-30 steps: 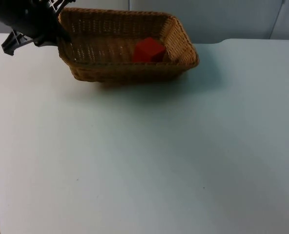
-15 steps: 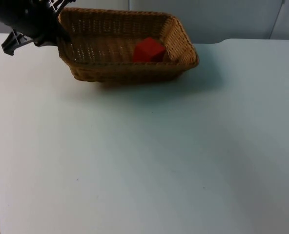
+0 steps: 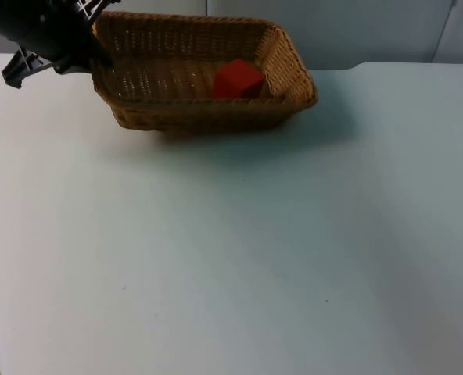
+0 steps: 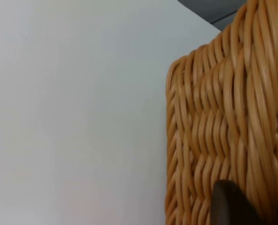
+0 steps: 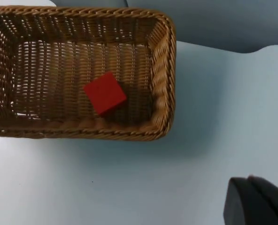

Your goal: Pick up the basket with the left hand and place the cube into the basket with the right hand.

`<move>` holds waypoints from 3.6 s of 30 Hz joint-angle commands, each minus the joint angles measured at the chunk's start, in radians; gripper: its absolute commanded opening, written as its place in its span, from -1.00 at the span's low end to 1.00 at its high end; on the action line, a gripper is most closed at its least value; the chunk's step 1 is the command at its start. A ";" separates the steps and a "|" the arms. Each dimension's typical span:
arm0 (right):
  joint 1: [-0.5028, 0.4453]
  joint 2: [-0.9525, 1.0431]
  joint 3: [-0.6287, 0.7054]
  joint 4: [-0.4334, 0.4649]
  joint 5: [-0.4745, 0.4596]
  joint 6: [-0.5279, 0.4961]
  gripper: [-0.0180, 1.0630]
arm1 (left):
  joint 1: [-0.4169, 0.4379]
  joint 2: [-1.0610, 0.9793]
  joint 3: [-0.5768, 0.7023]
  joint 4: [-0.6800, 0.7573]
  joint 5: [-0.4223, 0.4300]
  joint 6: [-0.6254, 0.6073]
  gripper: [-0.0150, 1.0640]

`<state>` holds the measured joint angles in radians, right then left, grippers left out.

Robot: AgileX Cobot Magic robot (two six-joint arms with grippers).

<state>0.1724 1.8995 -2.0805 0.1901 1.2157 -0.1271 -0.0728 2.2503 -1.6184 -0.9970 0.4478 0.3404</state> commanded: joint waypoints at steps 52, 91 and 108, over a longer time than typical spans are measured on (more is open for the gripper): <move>-0.002 -0.011 -0.001 0.026 -0.037 -0.004 -0.97 | -0.040 -0.013 -0.009 0.247 0.538 -0.035 -0.86; -0.002 -0.102 -0.003 -0.071 -0.159 0.086 -0.97 | -0.030 -0.334 -0.379 0.767 0.773 -0.180 -0.97; -0.002 -0.567 0.144 -0.419 -0.076 0.259 -0.97 | -0.030 -1.235 0.236 0.927 0.536 -0.180 -0.97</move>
<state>0.1724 1.4206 -2.0146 -0.1721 1.1526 0.1097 -0.1044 1.1758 -1.5029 -0.0660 1.0538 0.1669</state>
